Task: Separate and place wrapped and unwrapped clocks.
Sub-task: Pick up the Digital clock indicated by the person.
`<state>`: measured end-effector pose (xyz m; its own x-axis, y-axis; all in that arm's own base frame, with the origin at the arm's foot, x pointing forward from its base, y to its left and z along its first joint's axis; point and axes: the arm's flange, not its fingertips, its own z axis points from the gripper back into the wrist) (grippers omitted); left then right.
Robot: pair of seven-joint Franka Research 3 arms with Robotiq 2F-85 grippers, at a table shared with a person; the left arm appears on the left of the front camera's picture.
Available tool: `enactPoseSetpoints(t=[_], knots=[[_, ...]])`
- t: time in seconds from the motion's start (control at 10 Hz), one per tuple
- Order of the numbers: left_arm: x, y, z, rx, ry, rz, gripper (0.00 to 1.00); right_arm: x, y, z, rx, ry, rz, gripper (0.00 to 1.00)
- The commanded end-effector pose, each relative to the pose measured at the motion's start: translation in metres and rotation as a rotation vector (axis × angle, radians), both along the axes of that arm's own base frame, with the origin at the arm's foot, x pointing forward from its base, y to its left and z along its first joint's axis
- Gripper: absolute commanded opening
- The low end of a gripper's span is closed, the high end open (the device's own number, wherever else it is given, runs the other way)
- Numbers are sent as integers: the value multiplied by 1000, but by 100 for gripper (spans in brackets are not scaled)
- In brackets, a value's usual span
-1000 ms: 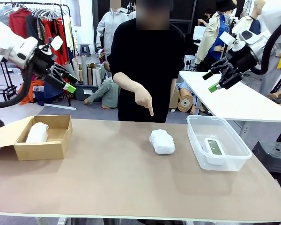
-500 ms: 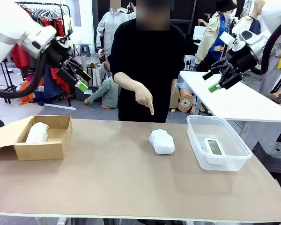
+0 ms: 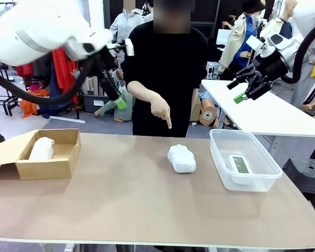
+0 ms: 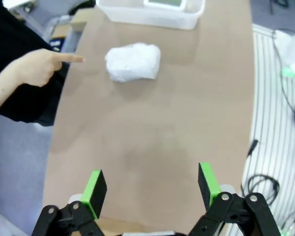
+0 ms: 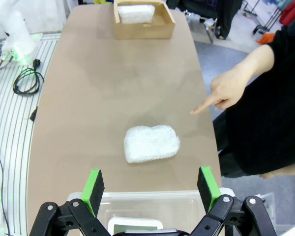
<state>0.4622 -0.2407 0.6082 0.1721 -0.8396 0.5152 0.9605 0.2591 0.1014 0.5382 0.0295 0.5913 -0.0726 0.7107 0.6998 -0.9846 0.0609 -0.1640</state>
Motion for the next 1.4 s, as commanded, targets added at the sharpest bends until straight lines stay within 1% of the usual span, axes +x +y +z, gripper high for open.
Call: enactPoseSetpoints(t=[0.0, 0.1, 0.2, 0.3, 0.5, 0.6, 0.7, 0.8, 1.3], knots=[[0, -25, -16, 2, 2, 108, 96, 0, 0, 1, 0, -2, 1, 100], [-3, -46, -26, -46, -27, 119, 96, 0, 0, 1, 0, -2, 1, 100], [-6, -62, -39, -59, -53, 116, 96, 0, 0, 1, 0, -2, 1, 100], [-9, -76, -54, -94, -88, 68, 96, 0, 0, 1, 0, -2, 1, 100], [-5, -97, -83, -126, -64, 64, 96, 0, 0, 1, 0, -2, 1, 100], [-3, -103, -88, -136, -72, 82, 96, 0, 0, 1, 0, -2, 1, 100], [4, -91, -82, -153, -83, 83, 96, 0, 0, 1, 0, -2, 1, 100], [-5, -109, -84, -105, -61, 87, 96, 0, 0, 1, 0, -2, 1, 100], [-5, -109, -84, -105, -61, 87, 96, 0, 0, 1, 0, -2, 1, 100]])
